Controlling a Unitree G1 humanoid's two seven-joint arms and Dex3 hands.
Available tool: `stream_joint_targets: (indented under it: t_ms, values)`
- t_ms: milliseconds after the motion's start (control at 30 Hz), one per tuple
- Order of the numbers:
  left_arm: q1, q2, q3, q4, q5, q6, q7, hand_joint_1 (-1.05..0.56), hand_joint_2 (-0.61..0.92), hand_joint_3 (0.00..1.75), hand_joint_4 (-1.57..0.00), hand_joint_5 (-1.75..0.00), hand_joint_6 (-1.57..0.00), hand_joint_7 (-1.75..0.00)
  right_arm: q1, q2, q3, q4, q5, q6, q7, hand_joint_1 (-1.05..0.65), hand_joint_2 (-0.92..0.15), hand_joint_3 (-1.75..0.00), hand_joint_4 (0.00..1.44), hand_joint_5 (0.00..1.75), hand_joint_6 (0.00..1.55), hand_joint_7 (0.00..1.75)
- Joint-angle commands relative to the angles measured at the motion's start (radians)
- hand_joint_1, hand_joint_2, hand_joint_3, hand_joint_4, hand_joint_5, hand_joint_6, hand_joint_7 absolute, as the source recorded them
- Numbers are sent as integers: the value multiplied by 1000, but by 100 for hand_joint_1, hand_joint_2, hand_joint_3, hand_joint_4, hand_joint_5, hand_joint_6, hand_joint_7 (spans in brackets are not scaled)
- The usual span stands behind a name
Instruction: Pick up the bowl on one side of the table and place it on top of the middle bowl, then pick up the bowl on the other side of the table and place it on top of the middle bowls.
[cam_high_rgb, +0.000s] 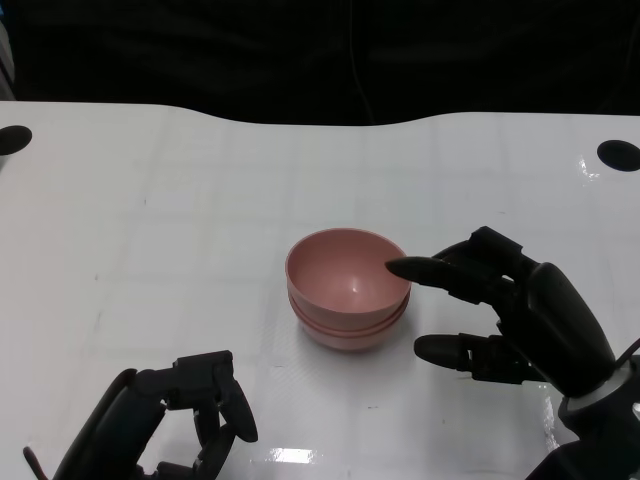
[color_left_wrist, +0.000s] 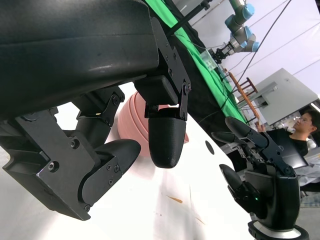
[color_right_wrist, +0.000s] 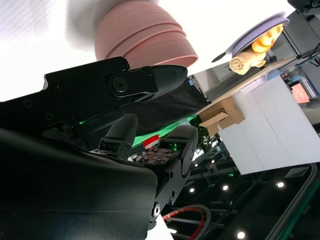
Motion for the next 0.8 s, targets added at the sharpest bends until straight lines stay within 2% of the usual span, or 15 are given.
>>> stream_joint_targets:
  t_ms: [33,67,100,133,200,400,733,800]
  values:
    - [5,11,0,-5,6,-2,-6,-2,37,143,-83,-175,-78,-148,82,-12,-24,-52,144,-31,69,-39,-92,-16,27,104,51,41]
    - [4,10,-1,-2,3,-6,-7,-2,37,143,-83,-175,-78,-148,146,-21,-29,-100,266,-44,128,-11,-76,-50,55,127,71,72]
    - [3,10,-2,0,1,-9,-8,-1,37,143,-83,-175,-78,-148,193,-27,-34,-138,357,-50,177,-1,-57,-87,67,136,77,89]
    - [4,11,-1,-2,3,-7,-8,-1,36,143,-84,-175,-78,-148,237,-30,-35,-184,433,-32,228,4,-46,-107,73,141,79,98]
    - [5,12,-1,-5,4,-4,-8,-3,36,144,-84,-175,-78,-148,283,-30,-46,-247,491,10,294,6,-37,-125,83,162,84,109]
    - [6,11,-1,-6,3,-3,-8,-3,37,143,-84,-175,-78,-149,333,4,-107,-327,535,70,418,7,-34,-130,87,171,86,114]
    - [5,14,2,3,-4,-4,-10,-3,37,143,-84,-175,-78,-149,365,65,-162,-348,545,96,507,7,-34,-131,87,171,86,115]
    - [4,18,6,15,-14,-6,-15,-2,38,143,-84,-175,-77,-149,385,84,-158,-356,570,116,530,9,-25,-155,93,174,85,141]
